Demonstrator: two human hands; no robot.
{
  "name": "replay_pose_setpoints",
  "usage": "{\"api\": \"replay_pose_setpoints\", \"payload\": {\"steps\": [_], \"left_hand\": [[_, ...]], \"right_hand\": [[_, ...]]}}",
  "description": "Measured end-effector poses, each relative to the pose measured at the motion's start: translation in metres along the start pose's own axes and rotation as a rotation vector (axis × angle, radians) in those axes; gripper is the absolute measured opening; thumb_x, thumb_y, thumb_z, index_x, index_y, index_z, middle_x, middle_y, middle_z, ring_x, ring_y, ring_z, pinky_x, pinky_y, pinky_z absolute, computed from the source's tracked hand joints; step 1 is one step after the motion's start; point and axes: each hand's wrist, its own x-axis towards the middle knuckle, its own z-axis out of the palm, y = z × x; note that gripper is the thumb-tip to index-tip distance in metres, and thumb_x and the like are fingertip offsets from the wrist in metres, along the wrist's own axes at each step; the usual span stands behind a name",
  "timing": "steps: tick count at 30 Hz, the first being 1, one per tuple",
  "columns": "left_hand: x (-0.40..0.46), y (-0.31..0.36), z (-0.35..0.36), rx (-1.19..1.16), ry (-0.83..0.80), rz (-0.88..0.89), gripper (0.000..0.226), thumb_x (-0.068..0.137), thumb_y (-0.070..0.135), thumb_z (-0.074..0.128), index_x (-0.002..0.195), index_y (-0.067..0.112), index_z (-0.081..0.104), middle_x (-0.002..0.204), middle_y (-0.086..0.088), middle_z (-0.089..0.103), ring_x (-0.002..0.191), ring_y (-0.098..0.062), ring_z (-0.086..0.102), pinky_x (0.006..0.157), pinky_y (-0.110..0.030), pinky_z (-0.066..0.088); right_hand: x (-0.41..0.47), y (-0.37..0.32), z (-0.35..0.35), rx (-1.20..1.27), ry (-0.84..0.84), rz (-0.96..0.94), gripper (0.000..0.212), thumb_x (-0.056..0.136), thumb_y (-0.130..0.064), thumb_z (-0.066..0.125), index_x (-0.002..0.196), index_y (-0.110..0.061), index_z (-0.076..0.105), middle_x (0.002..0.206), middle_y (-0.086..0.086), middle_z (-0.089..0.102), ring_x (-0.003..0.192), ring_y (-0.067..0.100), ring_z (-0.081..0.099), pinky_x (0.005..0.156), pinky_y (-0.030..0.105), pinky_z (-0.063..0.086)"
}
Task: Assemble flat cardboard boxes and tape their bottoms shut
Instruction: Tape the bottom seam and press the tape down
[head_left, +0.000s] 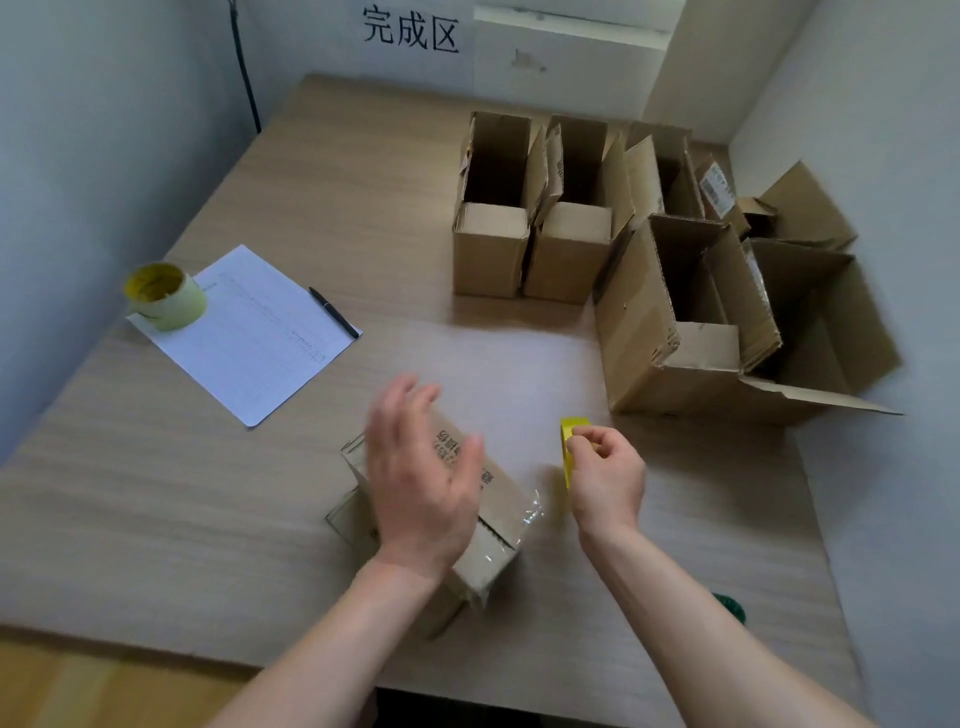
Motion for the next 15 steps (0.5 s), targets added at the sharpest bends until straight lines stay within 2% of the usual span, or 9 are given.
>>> {"api": "replay_pose_setpoints", "payload": {"steps": [2, 4, 7, 9, 12, 15], "left_hand": [[-0.03, -0.013, -0.017, 0.043, 0.026, -0.136, 0.068, 0.084, 0.047, 0.055, 0.137, 0.005, 0.042, 0.148, -0.016, 0.034, 0.142, -0.027, 0.028, 0.116, -0.04, 0.024], [-0.062, -0.017, -0.018, 0.016, -0.03, -0.31, 0.088, 0.082, 0.059, 0.051, 0.147, 0.005, 0.029, 0.156, -0.018, 0.02, 0.148, -0.024, 0.014, 0.12, -0.039, 0.017], [-0.089, -0.011, -0.001, -0.115, -0.098, -0.475, 0.101, 0.08, 0.061, 0.059, 0.153, 0.006, 0.016, 0.161, -0.016, 0.003, 0.147, -0.01, 0.0, 0.113, -0.01, 0.004], [-0.086, -0.016, 0.009, -0.155, -0.1, -0.464, 0.094, 0.084, 0.05, 0.064, 0.152, 0.006, 0.016, 0.161, -0.018, 0.003, 0.146, -0.01, 0.002, 0.11, -0.005, 0.005], [-0.069, -0.042, 0.011, -0.153, -0.193, -0.3, 0.08, 0.089, 0.036, 0.06, 0.149, 0.014, 0.013, 0.16, -0.013, 0.013, 0.149, -0.013, 0.009, 0.115, -0.01, 0.008], [-0.057, -0.058, 0.011, -0.233, -0.226, -0.238, 0.068, 0.09, 0.043, 0.053, 0.148, 0.023, 0.024, 0.159, -0.006, 0.024, 0.148, -0.009, 0.016, 0.12, -0.023, 0.016]], "right_hand": [[-0.005, -0.003, 0.011, -0.015, -0.044, -0.043, 0.01, 0.082, -0.018, 0.065, 0.072, -0.022, 0.067, 0.059, -0.013, 0.059, 0.057, 0.003, 0.05, 0.059, 0.026, 0.041], [-0.013, -0.002, 0.025, -0.021, -0.081, -0.044, 0.009, 0.083, -0.019, 0.064, 0.074, -0.019, 0.067, 0.058, -0.011, 0.057, 0.056, 0.006, 0.048, 0.06, 0.028, 0.041], [-0.031, 0.006, 0.042, -0.01, -0.134, 0.023, 0.01, 0.083, -0.017, 0.064, 0.073, -0.019, 0.066, 0.063, -0.007, 0.063, 0.061, 0.014, 0.056, 0.07, 0.036, 0.051], [-0.038, 0.014, 0.046, -0.02, -0.175, 0.036, 0.009, 0.084, -0.017, 0.064, 0.075, -0.021, 0.066, 0.071, -0.002, 0.068, 0.071, 0.021, 0.064, 0.076, 0.044, 0.055], [-0.037, 0.02, 0.043, -0.06, -0.218, 0.006, 0.008, 0.088, -0.019, 0.061, 0.081, -0.02, 0.064, 0.08, 0.001, 0.071, 0.08, 0.025, 0.068, 0.08, 0.048, 0.056], [-0.035, 0.021, 0.04, 0.03, -0.252, 0.031, 0.009, 0.091, -0.01, 0.06, 0.084, -0.014, 0.064, 0.085, 0.008, 0.071, 0.082, 0.025, 0.068, 0.081, 0.05, 0.057]]}}
